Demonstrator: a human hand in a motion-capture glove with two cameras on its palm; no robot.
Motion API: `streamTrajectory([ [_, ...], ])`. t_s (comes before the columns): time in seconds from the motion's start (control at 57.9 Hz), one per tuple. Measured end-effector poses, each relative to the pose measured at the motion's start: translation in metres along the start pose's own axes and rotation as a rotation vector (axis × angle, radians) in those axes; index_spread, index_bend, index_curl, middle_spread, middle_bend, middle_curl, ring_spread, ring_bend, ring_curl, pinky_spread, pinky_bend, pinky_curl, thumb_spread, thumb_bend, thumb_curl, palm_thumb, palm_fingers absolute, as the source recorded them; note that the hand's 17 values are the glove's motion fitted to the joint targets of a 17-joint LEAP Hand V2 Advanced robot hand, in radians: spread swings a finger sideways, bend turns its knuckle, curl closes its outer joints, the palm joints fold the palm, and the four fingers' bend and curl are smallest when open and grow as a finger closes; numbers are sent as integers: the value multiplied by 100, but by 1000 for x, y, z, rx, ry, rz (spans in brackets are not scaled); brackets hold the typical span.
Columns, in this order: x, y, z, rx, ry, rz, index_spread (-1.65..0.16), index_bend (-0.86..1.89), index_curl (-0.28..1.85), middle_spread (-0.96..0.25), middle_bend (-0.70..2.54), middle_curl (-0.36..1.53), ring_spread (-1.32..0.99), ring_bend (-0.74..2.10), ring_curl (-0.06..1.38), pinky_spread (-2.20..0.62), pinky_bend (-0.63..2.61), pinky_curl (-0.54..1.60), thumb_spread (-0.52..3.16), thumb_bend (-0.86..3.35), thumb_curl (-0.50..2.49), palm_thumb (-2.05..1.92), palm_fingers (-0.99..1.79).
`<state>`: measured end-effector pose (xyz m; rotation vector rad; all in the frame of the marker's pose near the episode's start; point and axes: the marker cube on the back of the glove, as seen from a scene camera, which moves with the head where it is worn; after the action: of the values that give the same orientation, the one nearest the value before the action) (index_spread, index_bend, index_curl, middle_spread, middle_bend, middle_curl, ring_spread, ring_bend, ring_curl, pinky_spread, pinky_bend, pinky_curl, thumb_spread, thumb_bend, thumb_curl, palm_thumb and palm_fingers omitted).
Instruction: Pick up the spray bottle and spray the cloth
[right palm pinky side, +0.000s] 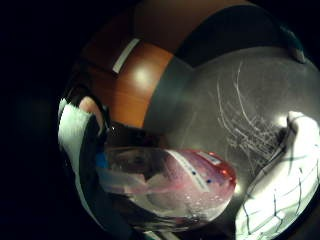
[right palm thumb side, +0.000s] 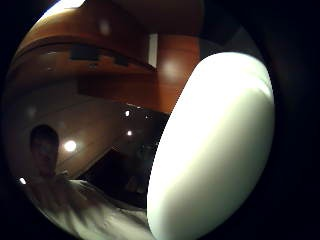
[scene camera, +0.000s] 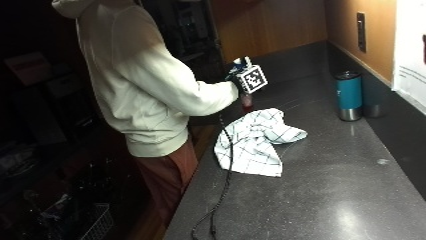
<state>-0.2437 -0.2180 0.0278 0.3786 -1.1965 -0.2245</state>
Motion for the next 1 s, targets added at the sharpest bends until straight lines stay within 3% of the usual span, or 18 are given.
streamTrajectory([
  [0.035,10,-6,6,36,32,5,-18,31,53,-10,56,50,-16,54,46,-24,36,39,7,-4,73,103,132],
  [0.104,18,7,23,-76,6,14,-17,30,54,-9,56,49,-16,54,46,-24,36,39,8,-4,73,102,132],
  [0.173,32,-1,28,-27,68,20,-17,29,53,-9,55,49,-15,53,46,-23,36,39,10,-4,73,102,132],
  [0.242,32,9,33,-108,31,26,-17,28,53,-8,54,49,-15,52,45,-23,37,39,11,-4,73,101,131],
  [0.294,40,-1,33,-47,73,30,-17,27,53,-8,54,49,-15,52,45,-22,36,39,13,-4,74,101,131],
  [0.501,43,16,32,-257,64,41,-18,22,52,-9,50,48,-15,50,45,-22,35,38,18,-4,73,102,127],
  [0.587,44,21,21,-357,113,35,-22,8,46,-10,40,45,-16,46,43,-18,40,39,26,-3,73,104,104],
  [0.639,44,26,12,-408,146,29,-26,4,44,-10,35,44,-15,41,44,-11,40,41,40,-3,72,102,70],
  [0.691,43,31,-3,-446,164,18,-29,3,40,-9,30,42,-13,39,43,-6,44,42,48,-4,70,99,52],
  [1.001,22,37,-65,-388,186,18,-35,9,23,-4,21,38,-7,41,37,8,51,38,74,-5,56,78,34],
])
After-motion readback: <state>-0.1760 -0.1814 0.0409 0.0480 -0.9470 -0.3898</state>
